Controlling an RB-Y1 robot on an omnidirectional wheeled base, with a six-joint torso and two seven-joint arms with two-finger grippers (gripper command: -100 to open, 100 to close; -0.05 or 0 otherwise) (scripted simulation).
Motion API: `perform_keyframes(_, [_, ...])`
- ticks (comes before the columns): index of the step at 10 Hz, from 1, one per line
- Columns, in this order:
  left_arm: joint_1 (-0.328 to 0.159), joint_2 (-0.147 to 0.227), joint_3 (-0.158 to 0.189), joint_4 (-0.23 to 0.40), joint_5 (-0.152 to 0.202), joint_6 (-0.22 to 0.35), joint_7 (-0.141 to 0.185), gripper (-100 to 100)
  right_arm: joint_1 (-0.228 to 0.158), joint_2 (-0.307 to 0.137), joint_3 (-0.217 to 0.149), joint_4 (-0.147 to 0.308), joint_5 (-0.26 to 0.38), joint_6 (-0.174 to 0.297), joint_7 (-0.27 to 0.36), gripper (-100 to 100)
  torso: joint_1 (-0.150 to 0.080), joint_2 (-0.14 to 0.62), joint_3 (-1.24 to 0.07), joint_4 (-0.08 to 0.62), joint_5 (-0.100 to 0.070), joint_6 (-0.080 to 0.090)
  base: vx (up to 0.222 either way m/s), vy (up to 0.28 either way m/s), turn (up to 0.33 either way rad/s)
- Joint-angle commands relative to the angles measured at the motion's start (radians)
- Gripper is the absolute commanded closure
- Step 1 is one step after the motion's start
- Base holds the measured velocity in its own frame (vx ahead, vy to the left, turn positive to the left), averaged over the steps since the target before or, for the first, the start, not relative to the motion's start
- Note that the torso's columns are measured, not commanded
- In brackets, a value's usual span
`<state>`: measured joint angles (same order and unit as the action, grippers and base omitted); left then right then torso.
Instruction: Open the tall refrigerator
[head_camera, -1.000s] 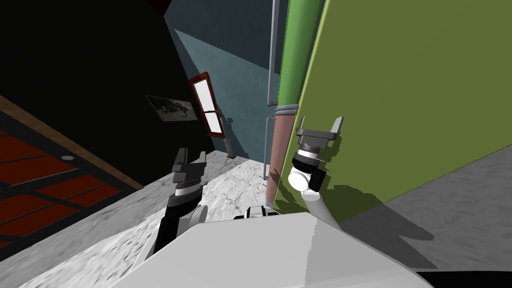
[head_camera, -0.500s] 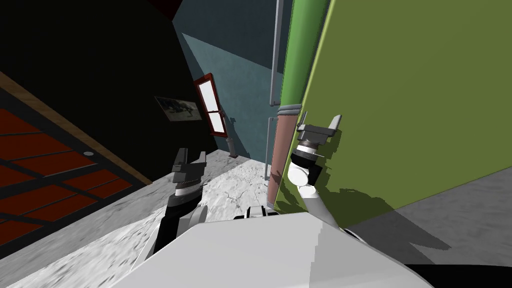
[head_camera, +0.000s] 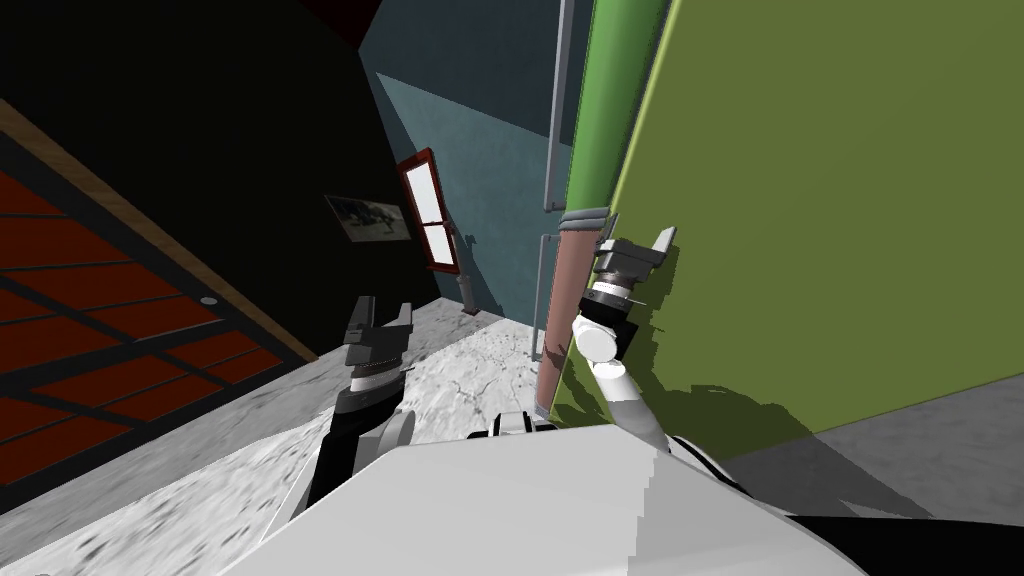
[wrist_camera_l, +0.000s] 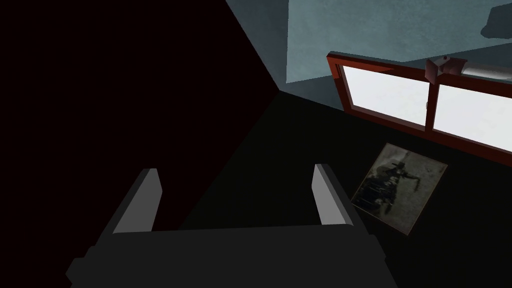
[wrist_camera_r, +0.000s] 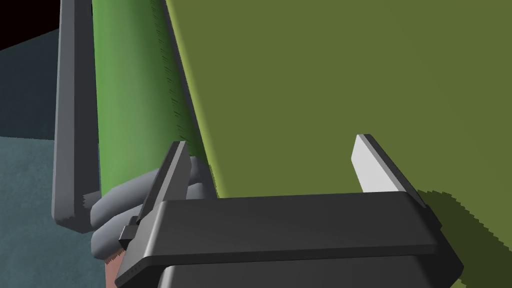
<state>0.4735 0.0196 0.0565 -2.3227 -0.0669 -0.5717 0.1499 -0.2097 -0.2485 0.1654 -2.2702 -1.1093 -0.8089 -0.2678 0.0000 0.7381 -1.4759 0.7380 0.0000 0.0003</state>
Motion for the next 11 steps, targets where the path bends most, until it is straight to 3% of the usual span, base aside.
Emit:
perform_keyframes(1, [0.0, 0.0, 0.0, 0.0, 0.0, 0.0, 0.0, 0, -0.044, 0.0, 0.005, 0.009, -0.079, -0.016, -0.007, -100, 0.0, 0.0, 0.0, 0.0, 0.0, -0.001, 0.0, -0.01, 0.071])
perform_keyframes(2, [0.0, 0.0, 0.0, 0.0, 0.0, 0.0, 0.0, 0, -0.086, -0.001, 0.006, 0.018, -0.11, -0.03, -0.014, -100, 0.0, 0.0, 0.0, 0.0, 0.0, 0.0, -0.007, -0.007, 0.084])
perform_keyframes(4, [0.0, 0.0, 0.0, 0.0, 0.0, 0.0, 0.0, 0, -0.086, -0.001, 0.006, 0.018, -0.148, -0.03, -0.014, -100, -0.002, -0.004, -0.005, -0.001, 0.001, -0.001, -0.009, -0.005, 0.024])
perform_keyframes(5, [0.0, 0.0, 0.0, 0.0, 0.0, 0.0, 0.0, 0, -0.128, -0.001, 0.007, 0.028, -0.187, -0.044, -0.022, -100, -0.003, -0.006, -0.006, -0.001, 0.0, -0.001, -0.011, -0.003, 0.076])
perform_keyframes(6, [0.0, 0.0, 0.0, 0.0, 0.0, 0.0, 0.0, 0, -0.128, -0.001, 0.007, 0.028, -0.213, -0.044, -0.022, -100, -0.003, -0.008, -0.009, -0.002, 0.001, -0.003, -0.011, -0.005, 0.053])
perform_keyframes(7, [0.0, 0.0, 0.0, 0.0, 0.0, 0.0, 0.0, 0, -0.169, -0.001, 0.006, 0.037, -0.242, -0.058, -0.03, -100, -0.003, -0.011, -0.011, -0.002, 0.002, -0.003, -0.008, -0.011, 0.079])
perform_keyframes(9, [0.0, 0.0, 0.0, 0.0, 0.0, 0.0, 0.0, 0, -0.169, -0.001, 0.006, 0.037, -0.279, -0.058, -0.03, -100, -0.004, -0.016, -0.016, -0.003, 0.002, -0.004, -0.002, -0.003, 0.018])
perform_keyframes(10, [0.0, 0.0, 0.0, 0.0, 0.0, 0.0, 0.0, 0, -0.208, 0.0, 0.005, 0.047, -0.315, -0.072, -0.037, -100, -0.005, -0.017, -0.017, -0.004, 0.002, -0.004, -0.015, -0.002, 0.073])
perform_keyframes(11, [0.0, 0.0, 0.0, 0.0, 0.0, 0.0, 0.0, 0, -0.208, 0.0, 0.005, 0.047, -0.339, -0.072, -0.037, -100, -0.006, -0.02, -0.02, -0.004, 0.003, -0.006, -0.014, -0.007, 0.045])
